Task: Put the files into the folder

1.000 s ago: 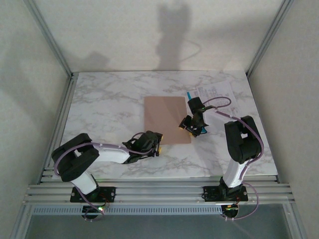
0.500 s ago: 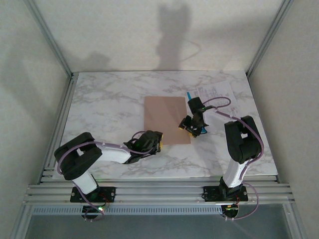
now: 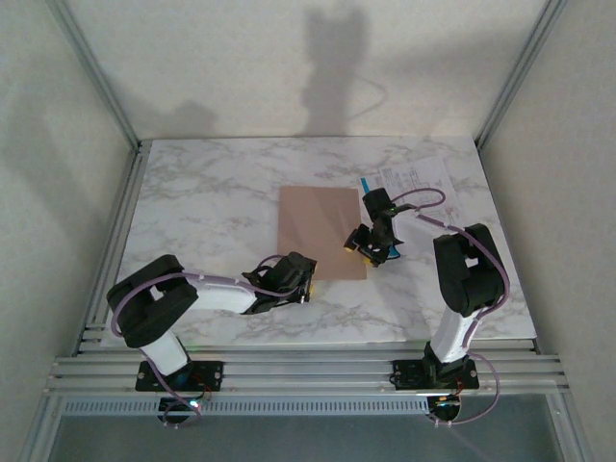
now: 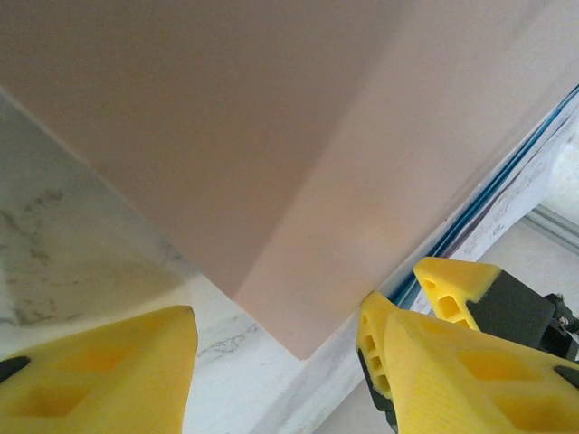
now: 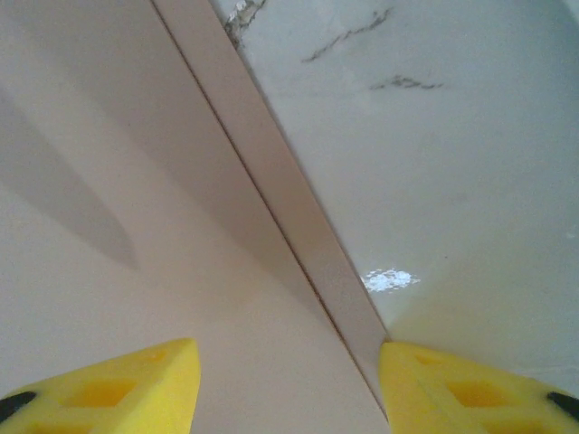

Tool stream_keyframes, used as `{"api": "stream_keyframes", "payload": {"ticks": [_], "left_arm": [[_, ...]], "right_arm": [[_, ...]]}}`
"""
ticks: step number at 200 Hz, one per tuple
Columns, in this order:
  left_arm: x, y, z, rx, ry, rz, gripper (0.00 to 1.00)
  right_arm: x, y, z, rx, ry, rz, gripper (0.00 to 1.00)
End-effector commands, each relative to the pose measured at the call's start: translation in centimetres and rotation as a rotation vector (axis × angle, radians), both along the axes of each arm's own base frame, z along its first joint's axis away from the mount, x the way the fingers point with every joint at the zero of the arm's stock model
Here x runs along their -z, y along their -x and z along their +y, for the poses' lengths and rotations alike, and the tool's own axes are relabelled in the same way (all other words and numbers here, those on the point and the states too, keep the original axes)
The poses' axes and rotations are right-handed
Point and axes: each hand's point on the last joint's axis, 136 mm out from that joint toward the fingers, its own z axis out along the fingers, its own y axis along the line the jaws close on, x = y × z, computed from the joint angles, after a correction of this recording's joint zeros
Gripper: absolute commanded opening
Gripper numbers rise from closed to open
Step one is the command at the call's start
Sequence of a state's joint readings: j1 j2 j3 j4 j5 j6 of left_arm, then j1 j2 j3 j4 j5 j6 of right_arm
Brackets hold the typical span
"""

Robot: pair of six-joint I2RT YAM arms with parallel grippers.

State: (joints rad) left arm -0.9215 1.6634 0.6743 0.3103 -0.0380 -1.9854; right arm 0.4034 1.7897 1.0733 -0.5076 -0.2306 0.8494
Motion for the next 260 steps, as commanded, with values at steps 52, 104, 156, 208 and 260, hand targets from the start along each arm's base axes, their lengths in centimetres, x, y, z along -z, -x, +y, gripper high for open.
{"api": "stream_keyframes", "payload": {"ticks": [52,104,156,208,260], "left_arm": [[0.5,-2.2,0.2,-0.07,0.017,-0.057,0.47],[0.2,-2.4,0.1,-0.061,0.012,-0.076,0.42],[-0.5,-2.5,-0.1,-0.056,0.018,-0.107,0.33],[-2.0,-2.3,-0.2,-0.046,0.048,-0.159,0.21],[-3.0,-1.7,0.2,-0.054,0.103,-0.18,0.02]], "right_arm": [[1.8,2.3,-0.5,-0.022,0.027,0.112,0.56],[1.9,2.1,-0.5,-0.019,0.021,0.111,0.56],[1.9,2.1,-0.4,-0.02,0.01,0.111,0.56],[0.3,0.6,-0.1,-0.017,-0.083,0.056,0.62],[-2.5,-0.8,0.6,0.0,-0.21,0.006,0.64]]}}
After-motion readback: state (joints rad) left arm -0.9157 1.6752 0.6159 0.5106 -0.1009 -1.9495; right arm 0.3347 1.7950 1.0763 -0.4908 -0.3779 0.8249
